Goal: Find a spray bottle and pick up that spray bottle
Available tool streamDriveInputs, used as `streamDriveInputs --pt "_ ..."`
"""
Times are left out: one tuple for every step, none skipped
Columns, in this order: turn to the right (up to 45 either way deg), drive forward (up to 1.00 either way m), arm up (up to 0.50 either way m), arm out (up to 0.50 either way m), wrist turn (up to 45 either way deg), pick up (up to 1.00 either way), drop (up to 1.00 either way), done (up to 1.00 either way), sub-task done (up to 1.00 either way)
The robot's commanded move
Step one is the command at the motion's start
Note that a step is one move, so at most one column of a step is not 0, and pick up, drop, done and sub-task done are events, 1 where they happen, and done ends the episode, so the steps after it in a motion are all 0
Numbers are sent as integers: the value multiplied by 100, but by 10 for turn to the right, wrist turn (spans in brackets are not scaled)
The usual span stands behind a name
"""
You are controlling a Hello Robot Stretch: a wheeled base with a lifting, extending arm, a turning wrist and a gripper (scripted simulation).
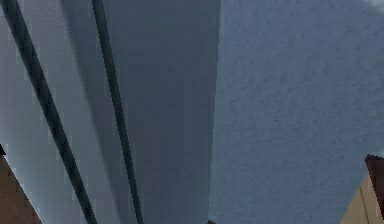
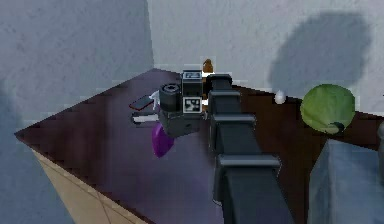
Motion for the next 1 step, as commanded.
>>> streamDriveInputs --pt "0 0 0 0 0 0 0 100 0"
